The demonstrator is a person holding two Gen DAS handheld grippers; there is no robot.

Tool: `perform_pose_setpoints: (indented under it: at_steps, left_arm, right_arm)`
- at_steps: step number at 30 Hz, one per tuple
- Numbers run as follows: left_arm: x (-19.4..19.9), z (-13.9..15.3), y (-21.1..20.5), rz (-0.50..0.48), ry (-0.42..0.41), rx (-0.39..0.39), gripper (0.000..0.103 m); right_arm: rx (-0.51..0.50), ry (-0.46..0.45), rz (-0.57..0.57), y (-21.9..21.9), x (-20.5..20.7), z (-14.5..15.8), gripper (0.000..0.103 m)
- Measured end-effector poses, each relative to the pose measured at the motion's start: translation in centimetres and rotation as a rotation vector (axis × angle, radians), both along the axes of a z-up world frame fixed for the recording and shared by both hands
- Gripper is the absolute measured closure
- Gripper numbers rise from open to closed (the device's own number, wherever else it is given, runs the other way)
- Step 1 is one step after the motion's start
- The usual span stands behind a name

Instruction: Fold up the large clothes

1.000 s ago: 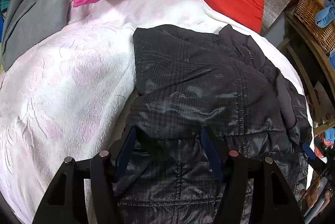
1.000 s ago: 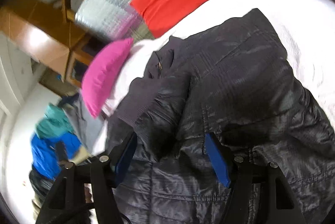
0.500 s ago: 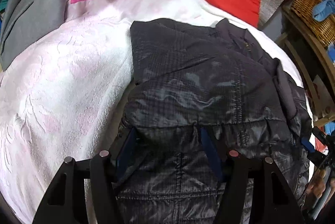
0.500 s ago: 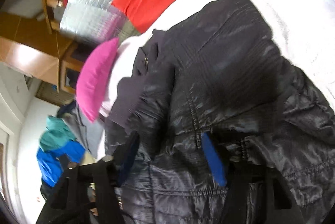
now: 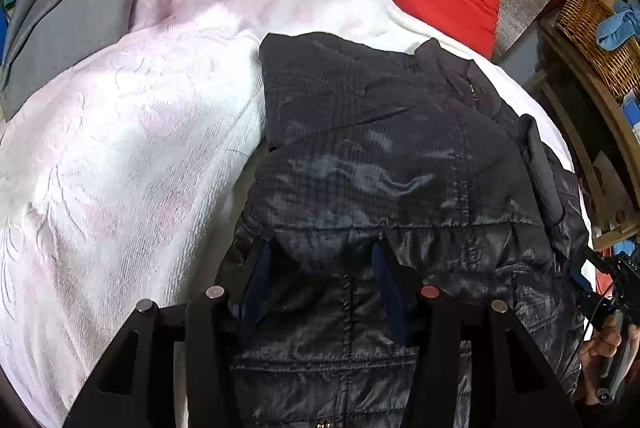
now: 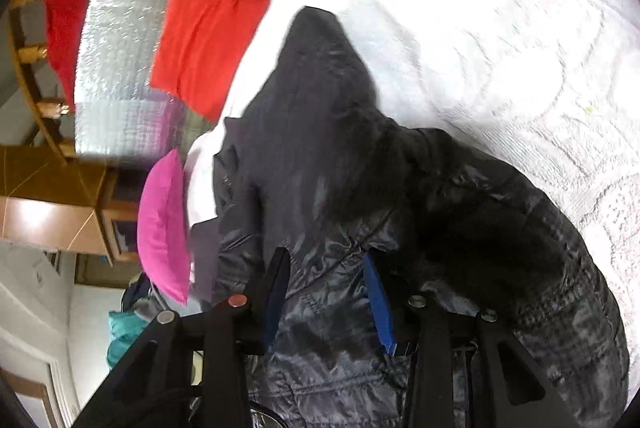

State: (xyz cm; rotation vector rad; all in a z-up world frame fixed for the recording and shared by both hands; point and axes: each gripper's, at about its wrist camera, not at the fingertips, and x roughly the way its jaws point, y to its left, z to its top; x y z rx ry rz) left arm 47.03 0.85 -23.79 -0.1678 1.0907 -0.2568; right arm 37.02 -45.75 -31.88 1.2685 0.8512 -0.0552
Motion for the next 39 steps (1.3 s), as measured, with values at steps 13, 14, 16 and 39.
perform_pose_setpoints:
  at_steps: [13,14,16,39]
  left_arm:
    - [0.0,-2.2,-4.8,-0.118,-0.024,0.294,0.045]
    - [0.0,-2.0,-4.6,-0.114,-0.026,0.273,0.045]
    - [0.3,-1.3,-3.5,-0.082,-0.013,0.192,0.045]
    - [0.1,1.7,-2.2,-0.028,-0.106,0.112,0.045]
  right_arm:
    - [-0.266,0.044,0.105,2.9,1.9,2.3,0.061]
    - [-0.289,0.034,0.116,3.1,1.8,2.7,0.061]
    - [-0.354,-0.019,0.158,4.5,2.1,4.2,0.061]
    - [-0.888,-0.039,0.39,16.9,8.5,5.6,0.044]
